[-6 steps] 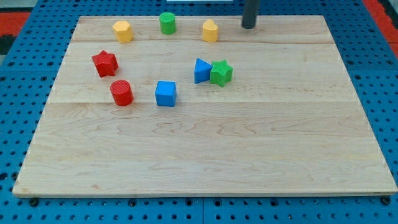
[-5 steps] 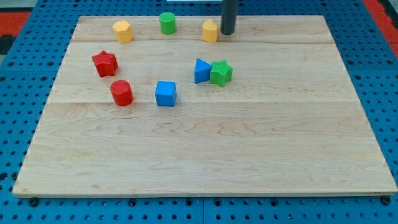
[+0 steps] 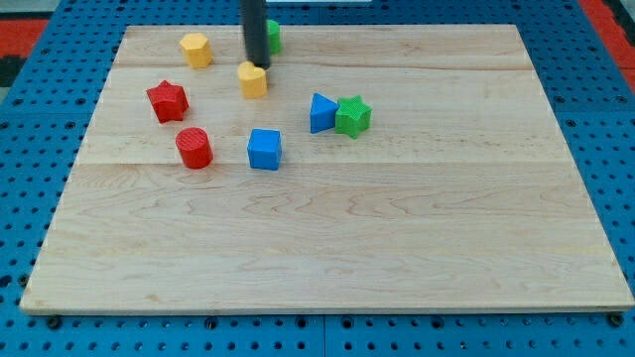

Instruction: Move the yellow heart towards the red circle

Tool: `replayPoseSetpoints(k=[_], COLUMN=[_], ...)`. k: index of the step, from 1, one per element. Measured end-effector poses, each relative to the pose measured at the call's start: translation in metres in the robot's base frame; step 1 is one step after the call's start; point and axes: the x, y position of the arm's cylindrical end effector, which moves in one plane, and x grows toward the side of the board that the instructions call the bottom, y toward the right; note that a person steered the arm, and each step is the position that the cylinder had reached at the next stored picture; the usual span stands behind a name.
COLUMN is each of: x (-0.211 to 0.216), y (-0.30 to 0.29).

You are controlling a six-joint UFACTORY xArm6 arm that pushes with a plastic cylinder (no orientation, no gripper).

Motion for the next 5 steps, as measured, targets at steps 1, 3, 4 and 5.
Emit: replayPoseSetpoints(k=[1,3,4,5], x=[0.059,0.07,0.067,0.059], y=[-0.037,-0.031,0.0,0.031])
